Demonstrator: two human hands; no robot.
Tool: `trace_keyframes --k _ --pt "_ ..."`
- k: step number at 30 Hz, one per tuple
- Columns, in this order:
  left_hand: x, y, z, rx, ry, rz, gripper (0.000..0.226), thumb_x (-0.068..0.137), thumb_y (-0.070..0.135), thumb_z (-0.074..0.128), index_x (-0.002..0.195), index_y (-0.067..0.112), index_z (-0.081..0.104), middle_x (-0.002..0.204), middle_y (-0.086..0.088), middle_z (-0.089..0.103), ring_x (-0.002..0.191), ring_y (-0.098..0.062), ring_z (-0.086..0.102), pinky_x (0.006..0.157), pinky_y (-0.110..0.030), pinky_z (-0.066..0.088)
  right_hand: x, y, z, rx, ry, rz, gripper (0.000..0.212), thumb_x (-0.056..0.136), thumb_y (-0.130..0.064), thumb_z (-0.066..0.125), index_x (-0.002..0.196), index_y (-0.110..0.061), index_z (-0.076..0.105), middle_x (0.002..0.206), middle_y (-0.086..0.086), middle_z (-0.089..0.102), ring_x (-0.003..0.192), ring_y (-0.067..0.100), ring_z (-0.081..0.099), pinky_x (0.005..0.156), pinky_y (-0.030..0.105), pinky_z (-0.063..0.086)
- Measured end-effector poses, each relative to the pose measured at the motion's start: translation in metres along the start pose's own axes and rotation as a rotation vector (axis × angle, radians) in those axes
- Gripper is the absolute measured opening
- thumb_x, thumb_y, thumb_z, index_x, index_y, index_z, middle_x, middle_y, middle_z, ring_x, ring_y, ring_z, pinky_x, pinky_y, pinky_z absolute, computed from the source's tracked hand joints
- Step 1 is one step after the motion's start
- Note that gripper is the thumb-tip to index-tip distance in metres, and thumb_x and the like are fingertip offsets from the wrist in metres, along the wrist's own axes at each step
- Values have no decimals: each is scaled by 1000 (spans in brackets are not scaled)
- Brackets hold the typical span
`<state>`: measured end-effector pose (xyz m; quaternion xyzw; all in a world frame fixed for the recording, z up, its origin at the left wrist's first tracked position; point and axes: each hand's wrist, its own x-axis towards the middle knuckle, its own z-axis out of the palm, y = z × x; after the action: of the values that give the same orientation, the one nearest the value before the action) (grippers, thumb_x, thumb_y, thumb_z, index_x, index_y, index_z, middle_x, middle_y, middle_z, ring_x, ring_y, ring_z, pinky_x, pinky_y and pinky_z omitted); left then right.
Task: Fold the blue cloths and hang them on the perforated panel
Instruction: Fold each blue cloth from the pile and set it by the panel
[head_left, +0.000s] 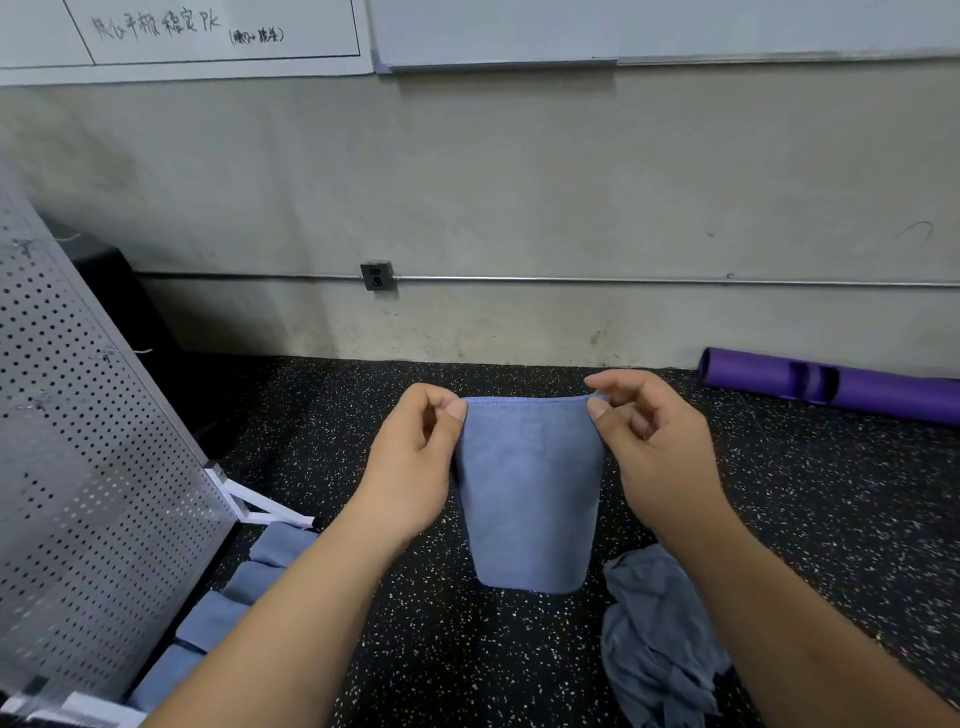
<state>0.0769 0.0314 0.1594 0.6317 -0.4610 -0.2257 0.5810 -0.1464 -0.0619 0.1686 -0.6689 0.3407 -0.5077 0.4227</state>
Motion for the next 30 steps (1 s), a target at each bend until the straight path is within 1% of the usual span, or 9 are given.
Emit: trace_keyframes --k 3,8,12,15,18,22,24,27,30 --pt "2 -4 2 -21 -15 7 11 109 33 59 99 29 64 81 3 61 74 -16 54 77 -57 55 0 -4 2 54 13 -6 21 101 -9 70 110 -28 75 75 18 61 66 15 52 66 24 47" --pt "1 -2 -6 -13 -186 50 9 97 26 76 106 28 75 81 -5 73 73 -17 58 78 -47 53 -1 -3 2 41 47 18 18 101 -9 71 106 -26 76 66 -1 58 58 11 47 53 19 41" --pt "0 1 -12 135 -269 129 23 98 18 78 113 33 71 79 1 73 69 -20 58 76 -38 52 3 10 -2 -20 70 55 22 99 -9 73 102 -30 76 73 -8 68 61 5 55 60 22 48" --pt "-3 6 -11 84 -306 150 20 99 14 76 112 29 71 76 1 70 66 -15 57 70 -32 50 6 21 -2 -103 35 105 25 99 -11 73 101 -36 75 86 -10 75 62 3 58 66 29 53" --pt "-4 12 -8 -3 -314 101 12 101 5 71 105 16 72 75 -6 67 62 -15 56 65 -25 48 4 25 0 -195 1 147 24 98 -13 74 102 -36 73 91 -13 76 67 -1 64 64 15 49" --pt "-3 12 -5 -96 -302 -12 12 100 4 71 101 14 77 81 -17 65 65 -23 65 66 -38 61 -9 18 15 -320 -29 127 26 96 -19 77 111 -39 69 113 -18 68 95 -8 65 72 2 46" --pt "-2 11 -4 -121 -263 -57 12 100 6 73 100 15 80 86 -24 67 69 -24 69 71 -41 65 -17 10 23 -322 -96 94 19 97 -25 76 108 -39 69 107 -19 68 96 -6 65 73 8 50" --pt "-2 13 -2 -205 -199 -127 8 99 5 73 102 8 80 87 -23 70 72 -21 73 69 -33 65 -29 -3 35 -226 -288 81 10 97 -37 75 106 -36 71 99 -22 72 92 -1 69 74 15 54" --pt "-3 16 -2 -256 -166 -171 11 100 6 72 107 3 79 89 -18 76 76 -20 75 70 -30 66 -37 -3 42 -184 -378 76 35 87 -45 84 117 -36 68 105 -17 75 96 5 72 79 24 61"
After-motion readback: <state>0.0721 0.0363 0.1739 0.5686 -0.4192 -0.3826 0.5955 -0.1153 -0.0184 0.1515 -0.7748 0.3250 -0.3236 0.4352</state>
